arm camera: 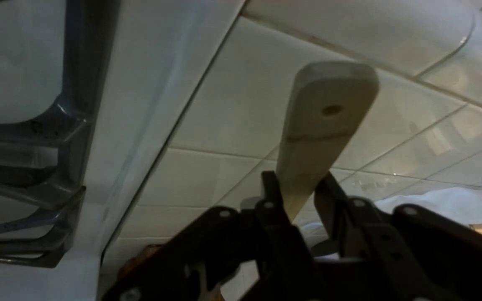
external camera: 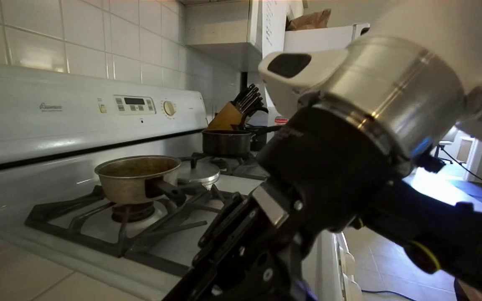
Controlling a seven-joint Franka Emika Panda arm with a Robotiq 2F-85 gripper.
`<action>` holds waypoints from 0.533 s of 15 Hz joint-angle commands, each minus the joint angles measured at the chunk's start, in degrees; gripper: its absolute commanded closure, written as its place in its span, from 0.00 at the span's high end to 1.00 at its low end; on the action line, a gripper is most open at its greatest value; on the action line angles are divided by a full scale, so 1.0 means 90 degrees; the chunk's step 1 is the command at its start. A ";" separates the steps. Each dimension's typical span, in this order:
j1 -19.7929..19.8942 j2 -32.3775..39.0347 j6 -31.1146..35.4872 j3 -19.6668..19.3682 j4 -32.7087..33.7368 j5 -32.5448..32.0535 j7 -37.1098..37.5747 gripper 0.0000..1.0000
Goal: Use the wooden spoon to stir in the pot
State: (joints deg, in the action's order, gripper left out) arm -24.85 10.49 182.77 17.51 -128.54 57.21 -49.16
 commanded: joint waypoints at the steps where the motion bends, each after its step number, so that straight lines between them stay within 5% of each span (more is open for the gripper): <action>1: -0.0119 0.0659 0.0347 -0.0112 0.0377 -0.0352 -0.0058 0.07; 5: -0.0212 0.1041 0.0490 -0.0189 0.0707 -0.0581 0.0014 0.07; 7: -0.0249 0.1101 0.0486 -0.0245 0.0819 -0.0646 0.0050 0.52; 8: -0.0259 0.1126 0.0475 -0.0266 0.0863 -0.0679 0.0032 0.59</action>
State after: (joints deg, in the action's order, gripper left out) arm -25.38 17.75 185.22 16.32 -123.77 52.74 -49.21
